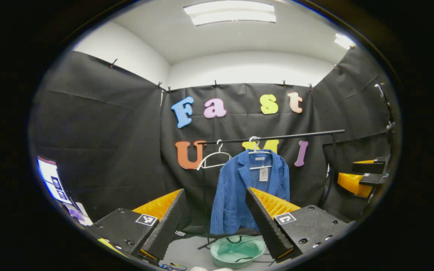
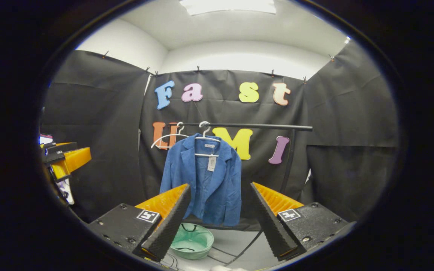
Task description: Grasp the clothes on the hanger with both hands and then place them into the laundry hamper below.
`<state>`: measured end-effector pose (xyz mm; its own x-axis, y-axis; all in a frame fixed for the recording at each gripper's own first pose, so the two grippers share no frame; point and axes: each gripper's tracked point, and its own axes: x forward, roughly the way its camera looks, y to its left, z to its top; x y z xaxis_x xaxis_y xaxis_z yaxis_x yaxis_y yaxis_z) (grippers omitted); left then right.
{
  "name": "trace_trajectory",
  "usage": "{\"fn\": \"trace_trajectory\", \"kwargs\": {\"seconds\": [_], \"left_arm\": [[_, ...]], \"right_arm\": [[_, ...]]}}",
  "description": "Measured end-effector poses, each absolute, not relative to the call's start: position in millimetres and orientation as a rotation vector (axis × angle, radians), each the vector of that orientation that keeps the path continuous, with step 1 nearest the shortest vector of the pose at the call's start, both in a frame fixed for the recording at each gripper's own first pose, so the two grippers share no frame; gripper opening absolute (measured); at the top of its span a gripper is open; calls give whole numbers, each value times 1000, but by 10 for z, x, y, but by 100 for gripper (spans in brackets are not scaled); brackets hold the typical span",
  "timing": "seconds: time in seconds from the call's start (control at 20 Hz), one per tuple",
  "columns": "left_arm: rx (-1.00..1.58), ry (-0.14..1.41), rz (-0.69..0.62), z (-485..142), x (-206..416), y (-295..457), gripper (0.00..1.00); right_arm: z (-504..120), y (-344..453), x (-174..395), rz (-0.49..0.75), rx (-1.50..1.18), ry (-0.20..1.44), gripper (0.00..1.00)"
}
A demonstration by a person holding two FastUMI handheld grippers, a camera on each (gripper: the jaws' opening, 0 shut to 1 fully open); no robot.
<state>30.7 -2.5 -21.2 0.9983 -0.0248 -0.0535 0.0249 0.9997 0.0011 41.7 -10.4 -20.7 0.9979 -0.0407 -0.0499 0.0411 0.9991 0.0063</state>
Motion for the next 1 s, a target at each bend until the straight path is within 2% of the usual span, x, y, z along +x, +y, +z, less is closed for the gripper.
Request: {"fn": "trace_trajectory", "kwargs": {"seconds": [0.05,0.25,0.35,0.4,0.45,1.0], "left_arm": [[2,55,-30,-232,404,-79,100],[7,59,-43,-303,867,-352,97],[11,50,-52,-339,1141,-519,100],[15,50,-59,-365,1296,-613,100],[22,56,-62,-403,1451,-693,99],[68,-28,-16,-617,2930,-1129,98]], "right_arm": [[-225,-133,529,-38,5,55,100],[-260,-280,1093,-16,8,63,97],[-275,-403,1434,-10,15,59,96],[-272,-464,1617,-11,15,57,100],[-300,-520,1797,-10,16,57,97],[-555,-549,3620,57,29,70,99]]}}
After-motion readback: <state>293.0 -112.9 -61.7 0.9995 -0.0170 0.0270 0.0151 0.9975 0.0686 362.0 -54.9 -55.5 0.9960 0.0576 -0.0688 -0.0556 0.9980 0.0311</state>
